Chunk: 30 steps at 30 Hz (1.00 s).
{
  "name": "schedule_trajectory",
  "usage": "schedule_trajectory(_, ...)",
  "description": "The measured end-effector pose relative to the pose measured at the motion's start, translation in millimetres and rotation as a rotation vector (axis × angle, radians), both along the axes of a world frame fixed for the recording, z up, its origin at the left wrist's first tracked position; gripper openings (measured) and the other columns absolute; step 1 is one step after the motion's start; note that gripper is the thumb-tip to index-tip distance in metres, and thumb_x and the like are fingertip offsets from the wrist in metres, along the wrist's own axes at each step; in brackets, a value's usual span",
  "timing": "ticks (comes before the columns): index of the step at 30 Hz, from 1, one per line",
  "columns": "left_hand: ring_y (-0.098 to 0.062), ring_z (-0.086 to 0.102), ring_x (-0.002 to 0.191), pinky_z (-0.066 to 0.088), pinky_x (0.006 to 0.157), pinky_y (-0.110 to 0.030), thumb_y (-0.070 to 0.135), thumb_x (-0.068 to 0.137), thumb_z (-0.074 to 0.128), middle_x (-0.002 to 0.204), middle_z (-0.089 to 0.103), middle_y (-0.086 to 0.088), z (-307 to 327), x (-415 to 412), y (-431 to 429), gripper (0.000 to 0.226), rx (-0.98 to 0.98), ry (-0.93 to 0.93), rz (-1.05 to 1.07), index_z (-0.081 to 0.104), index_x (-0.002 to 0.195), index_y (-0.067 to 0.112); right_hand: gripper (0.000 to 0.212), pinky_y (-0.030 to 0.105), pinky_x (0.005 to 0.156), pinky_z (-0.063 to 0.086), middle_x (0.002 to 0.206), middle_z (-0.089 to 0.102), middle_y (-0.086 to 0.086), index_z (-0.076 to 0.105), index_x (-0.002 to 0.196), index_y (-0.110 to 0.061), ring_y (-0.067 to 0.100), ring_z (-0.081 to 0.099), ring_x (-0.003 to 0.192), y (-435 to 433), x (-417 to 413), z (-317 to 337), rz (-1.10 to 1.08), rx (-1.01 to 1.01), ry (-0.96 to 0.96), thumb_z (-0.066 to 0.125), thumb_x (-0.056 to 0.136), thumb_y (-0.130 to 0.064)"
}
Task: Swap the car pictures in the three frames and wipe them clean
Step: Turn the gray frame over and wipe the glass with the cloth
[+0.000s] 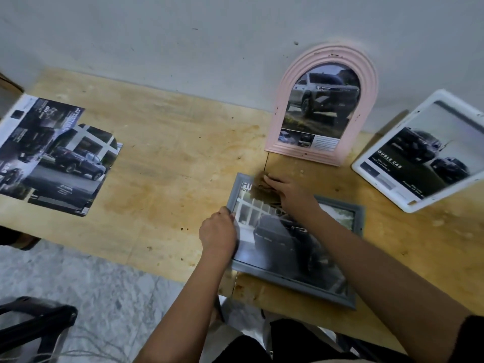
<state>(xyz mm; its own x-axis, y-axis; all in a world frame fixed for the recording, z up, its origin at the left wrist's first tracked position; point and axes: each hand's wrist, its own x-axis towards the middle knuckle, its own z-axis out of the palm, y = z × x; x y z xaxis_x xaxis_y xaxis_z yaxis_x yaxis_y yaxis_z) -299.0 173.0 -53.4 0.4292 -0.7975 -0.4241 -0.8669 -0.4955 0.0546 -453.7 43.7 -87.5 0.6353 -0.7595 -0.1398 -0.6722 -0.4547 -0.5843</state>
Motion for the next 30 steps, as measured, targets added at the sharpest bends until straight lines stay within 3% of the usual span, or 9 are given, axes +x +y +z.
schedule_trajectory(3, -0.032, 0.059, 0.103, 0.036, 0.068, -0.031, 0.029, 0.102, 0.024, 0.116, 0.061, -0.012, -0.9, 1.3, -0.4, 0.033, 0.000, 0.014, 0.014, 0.045, 0.120, 0.011, 0.054, 0.040, 0.104, 0.042, 0.141, 0.047, 0.010, 0.051, 0.134, -0.017, 0.032, 0.048, 0.125, 2.3, -28.5, 3.2, -0.026, -0.033, 0.026, 0.064, 0.083, -0.001)
schedule_trajectory(6, -0.032, 0.059, 0.103, 0.036, 0.067, -0.031, 0.030, 0.102, 0.024, 0.116, 0.062, -0.013, -0.5, 1.4, 0.3, 0.033, 0.003, 0.006, 0.009, 0.045, 0.121, 0.012, 0.052, 0.038, 0.102, 0.043, 0.143, 0.046, 0.006, 0.051, 0.135, -0.020, 0.029, 0.048, 0.125, 3.8, -54.3, 10.7, -0.060, -0.040, 0.146, 0.062, 0.086, -0.006)
schedule_trajectory(10, -0.033, 0.060, 0.103, 0.039, 0.068, -0.031, 0.029, 0.102, 0.024, 0.115, 0.062, -0.013, -0.8, 1.7, 1.5, 0.033, -0.017, -0.007, -0.001, 0.046, 0.120, 0.011, 0.052, 0.039, 0.098, 0.046, 0.137, 0.051, 0.006, 0.050, 0.132, -0.024, 0.029, 0.052, 0.118, 7.7, -90.8, 13.8, -0.173, -0.032, 0.111, 0.061, 0.086, -0.004)
schedule_trajectory(14, -0.034, 0.059, 0.103, 0.042, 0.072, -0.033, 0.028, 0.102, 0.024, 0.114, 0.062, -0.014, -3.2, 1.2, 0.2, 0.033, -0.033, -0.010, -0.001, 0.046, 0.118, 0.009, 0.046, 0.036, 0.088, 0.049, 0.135, 0.048, 0.000, 0.050, 0.134, -0.026, 0.024, 0.051, 0.115, 8.9, -142.6, 24.6, -0.268, -0.082, 0.352, 0.050, 0.092, -0.008)
schedule_trajectory(17, -0.035, 0.058, 0.106, 0.044, 0.077, -0.034, 0.028, 0.102, 0.026, 0.115, 0.062, -0.016, -5.7, 2.7, 0.2, 0.033, -0.052, -0.006, 0.012, 0.047, 0.119, 0.008, 0.041, 0.038, 0.085, 0.051, 0.130, 0.052, 0.000, 0.052, 0.132, -0.023, 0.022, 0.052, 0.112, 13.8, -157.8, 32.5, -0.327, -0.087, 0.330, 0.051, 0.093, -0.011)
schedule_trajectory(20, -0.037, 0.057, 0.108, 0.044, 0.081, -0.035, 0.027, 0.102, 0.028, 0.115, 0.061, -0.018, -8.3, 3.5, 0.8, 0.032, -0.059, -0.007, -0.004, 0.047, 0.119, 0.007, 0.041, 0.036, 0.093, 0.047, 0.137, 0.047, -0.001, 0.048, 0.136, -0.026, 0.022, 0.046, 0.122, 34.5, -154.5, 33.7, -0.387, -0.100, 0.356, 0.047, 0.095, -0.018)
schedule_trajectory(25, -0.037, 0.057, 0.105, 0.039, 0.072, -0.034, 0.026, 0.102, 0.028, 0.112, 0.063, -0.018, -6.7, 3.8, 0.8, 0.033, -0.070, 0.009, -0.043, 0.048, 0.117, 0.006, 0.045, 0.032, 0.096, 0.040, 0.144, 0.040, -0.002, 0.048, 0.137, -0.023, 0.021, 0.039, 0.128, 76.1, -149.5, 35.8, -0.518, -0.052, 0.406, 0.044, 0.094, -0.011)
schedule_trajectory(30, -0.037, 0.057, 0.107, 0.043, 0.079, -0.035, 0.026, 0.102, 0.028, 0.114, 0.061, -0.019, -5.6, 8.3, 0.0, 0.034, -0.061, 0.041, -0.073, 0.048, 0.116, 0.003, 0.045, 0.035, 0.084, 0.049, 0.137, 0.047, -0.003, 0.056, 0.131, -0.017, 0.023, 0.048, 0.120, 114.7, -146.3, 38.2, -0.573, 0.003, 0.361, 0.046, 0.090, -0.003)
